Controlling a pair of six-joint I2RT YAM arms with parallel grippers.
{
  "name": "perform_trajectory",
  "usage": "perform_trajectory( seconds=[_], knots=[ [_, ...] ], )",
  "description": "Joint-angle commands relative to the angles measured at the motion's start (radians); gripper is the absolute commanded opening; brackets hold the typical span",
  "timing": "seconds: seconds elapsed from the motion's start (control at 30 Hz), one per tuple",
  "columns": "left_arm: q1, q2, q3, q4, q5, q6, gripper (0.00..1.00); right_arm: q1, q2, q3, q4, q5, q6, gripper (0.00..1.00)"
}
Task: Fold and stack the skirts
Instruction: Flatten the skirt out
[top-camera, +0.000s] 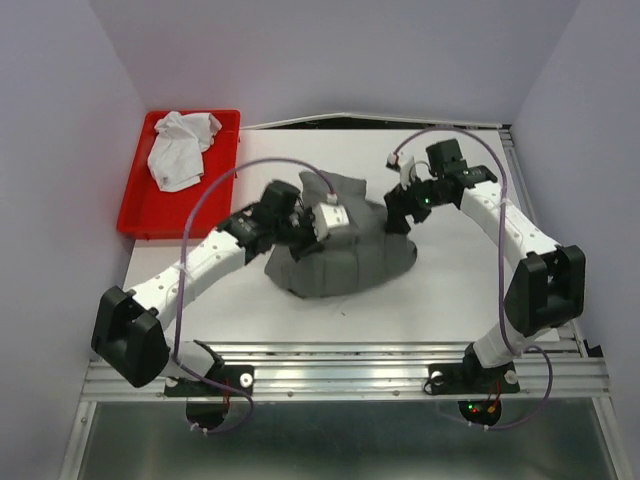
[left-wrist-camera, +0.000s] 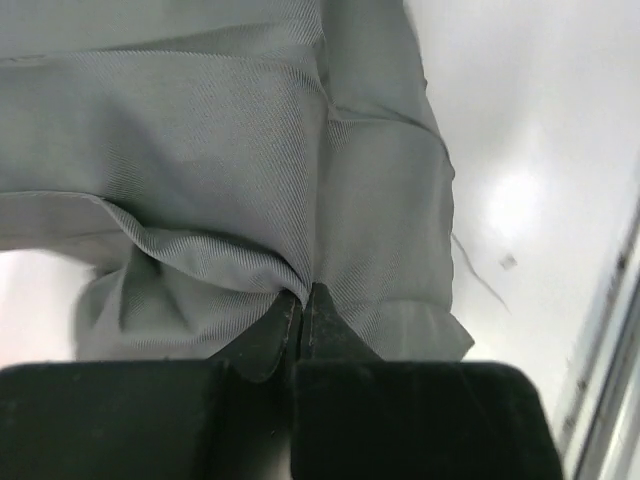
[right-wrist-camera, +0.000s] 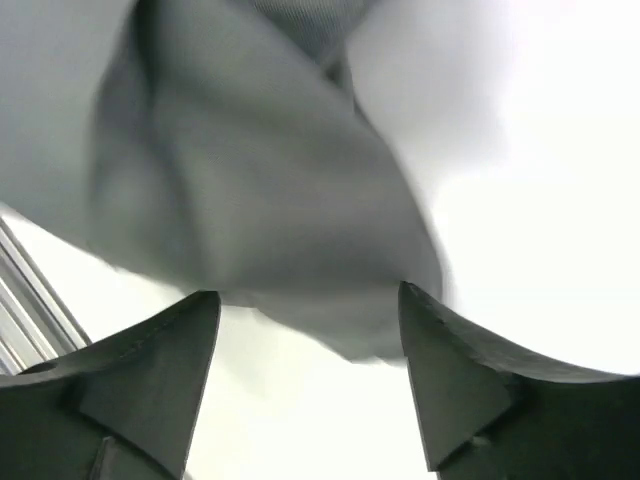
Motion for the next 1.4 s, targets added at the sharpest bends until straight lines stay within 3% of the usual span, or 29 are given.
perform_trajectory(
  seconds=[0.0,0.07,0.17,0.23,0.3,0.4,0.57,0.67,0.87,0.97,1.07,1.17,1.37],
  knots=[
    [-0.194,-0.027,-0.264,-0.007,-0.171,0.124,0.00,-0.044,0.010,-0.226,-0.120,0.186,-0.206,0.91],
    [-0.282,-0.026,-0.353,0.018,-0.219,0.117,0.09,-0.077,0.002,-0.244,-0.139,0.181,-0.209,0.99],
    [-0.291,-0.046,-0.358,0.036,-0.239,0.098,0.40,-0.139,0.000,-0.204,-0.183,0.125,-0.195,1.00],
    [-0.291,-0.093,-0.317,0.032,-0.238,0.080,0.45,-0.150,0.022,-0.151,-0.203,0.100,-0.187,1.00],
    [-0.287,-0.159,-0.266,0.035,-0.235,0.045,0.57,-0.150,0.054,-0.105,-0.226,0.049,-0.151,0.99],
    [-0.256,-0.210,-0.217,0.029,-0.213,0.009,0.63,-0.150,0.089,-0.071,-0.203,-0.032,-0.045,0.96],
    [-0.097,-0.184,-0.119,0.010,-0.128,-0.102,0.63,-0.140,0.183,-0.037,-0.067,-0.138,0.170,0.91],
    [0.020,-0.071,-0.043,0.009,-0.111,-0.141,0.63,-0.104,0.229,-0.028,0.011,-0.127,0.282,0.89],
    [0.158,0.224,0.173,-0.004,-0.101,-0.206,0.63,-0.071,0.344,-0.052,0.094,-0.115,0.346,0.87],
    [0.200,0.367,0.280,-0.048,0.015,-0.190,0.63,-0.071,0.401,-0.063,0.127,-0.136,0.357,0.85],
    [0.240,0.488,0.377,-0.114,0.184,-0.152,0.70,-0.071,0.442,-0.080,0.171,-0.219,0.409,0.84],
    [0.246,0.563,0.431,-0.142,0.282,-0.127,0.73,-0.071,0.471,-0.083,0.217,-0.267,0.434,0.78],
    [0.237,0.674,0.491,-0.217,0.460,-0.097,0.84,-0.061,0.484,-0.078,0.298,-0.305,0.483,0.53]
  ],
)
